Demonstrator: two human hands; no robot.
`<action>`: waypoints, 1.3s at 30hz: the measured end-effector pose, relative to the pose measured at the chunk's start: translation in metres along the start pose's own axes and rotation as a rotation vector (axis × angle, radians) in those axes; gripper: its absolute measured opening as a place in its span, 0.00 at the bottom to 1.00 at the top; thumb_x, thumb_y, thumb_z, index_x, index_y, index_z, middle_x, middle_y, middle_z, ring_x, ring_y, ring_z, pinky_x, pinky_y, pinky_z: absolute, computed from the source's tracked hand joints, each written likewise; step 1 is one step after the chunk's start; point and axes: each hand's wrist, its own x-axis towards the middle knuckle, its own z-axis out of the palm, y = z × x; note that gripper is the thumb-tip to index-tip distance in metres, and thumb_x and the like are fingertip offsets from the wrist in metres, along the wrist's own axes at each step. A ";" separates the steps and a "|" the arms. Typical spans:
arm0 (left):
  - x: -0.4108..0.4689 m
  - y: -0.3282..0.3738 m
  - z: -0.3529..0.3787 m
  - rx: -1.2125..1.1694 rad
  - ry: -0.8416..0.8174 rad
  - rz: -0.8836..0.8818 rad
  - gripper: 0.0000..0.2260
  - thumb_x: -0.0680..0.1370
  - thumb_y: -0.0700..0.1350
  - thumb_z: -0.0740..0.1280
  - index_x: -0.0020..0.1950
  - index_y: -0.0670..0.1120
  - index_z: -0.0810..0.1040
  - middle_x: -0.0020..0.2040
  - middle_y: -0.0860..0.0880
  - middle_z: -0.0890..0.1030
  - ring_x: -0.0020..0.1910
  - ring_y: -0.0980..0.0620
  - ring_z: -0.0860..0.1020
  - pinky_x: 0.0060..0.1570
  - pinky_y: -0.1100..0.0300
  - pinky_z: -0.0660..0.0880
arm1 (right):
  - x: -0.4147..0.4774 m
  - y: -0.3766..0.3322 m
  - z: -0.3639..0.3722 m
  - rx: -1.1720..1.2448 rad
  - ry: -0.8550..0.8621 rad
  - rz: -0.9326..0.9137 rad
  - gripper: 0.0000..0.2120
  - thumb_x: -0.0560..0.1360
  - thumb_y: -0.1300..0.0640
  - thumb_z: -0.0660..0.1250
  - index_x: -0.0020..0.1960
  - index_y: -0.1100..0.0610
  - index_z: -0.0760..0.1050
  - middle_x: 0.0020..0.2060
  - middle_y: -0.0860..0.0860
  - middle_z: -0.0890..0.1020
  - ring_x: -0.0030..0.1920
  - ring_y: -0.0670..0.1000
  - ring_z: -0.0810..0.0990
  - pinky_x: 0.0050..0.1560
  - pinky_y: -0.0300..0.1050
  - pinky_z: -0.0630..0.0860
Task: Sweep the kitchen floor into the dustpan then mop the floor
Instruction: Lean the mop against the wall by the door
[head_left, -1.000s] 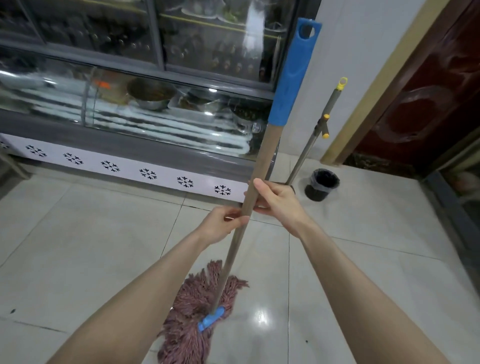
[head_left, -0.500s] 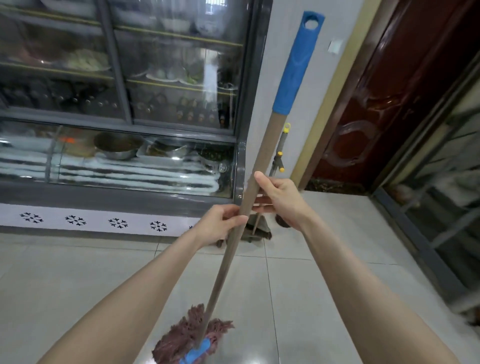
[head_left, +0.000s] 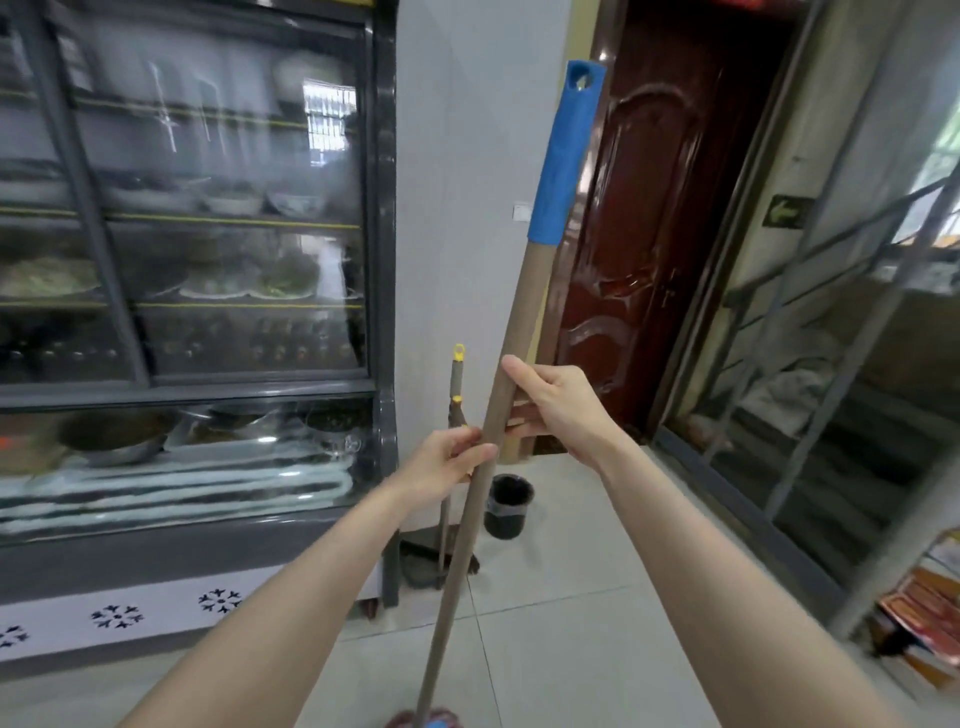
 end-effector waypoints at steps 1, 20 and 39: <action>0.010 0.005 0.005 -0.006 -0.004 0.010 0.08 0.81 0.40 0.62 0.59 0.44 0.77 0.46 0.55 0.80 0.42 0.68 0.79 0.43 0.68 0.75 | 0.002 -0.005 -0.010 -0.014 0.013 -0.013 0.21 0.77 0.47 0.66 0.53 0.66 0.81 0.46 0.62 0.84 0.45 0.58 0.85 0.48 0.56 0.81; 0.305 0.091 0.142 0.105 0.037 0.173 0.08 0.81 0.45 0.62 0.57 0.45 0.77 0.47 0.50 0.82 0.48 0.51 0.80 0.48 0.55 0.75 | 0.174 -0.022 -0.279 -0.081 0.079 -0.206 0.22 0.76 0.45 0.66 0.49 0.65 0.82 0.43 0.60 0.85 0.45 0.60 0.85 0.44 0.57 0.82; 0.594 0.095 0.000 0.241 0.145 0.290 0.06 0.82 0.43 0.61 0.53 0.43 0.76 0.44 0.49 0.78 0.47 0.52 0.78 0.47 0.59 0.78 | 0.499 -0.043 -0.295 -0.093 0.076 -0.365 0.24 0.76 0.44 0.66 0.46 0.67 0.82 0.34 0.52 0.85 0.34 0.54 0.84 0.36 0.51 0.83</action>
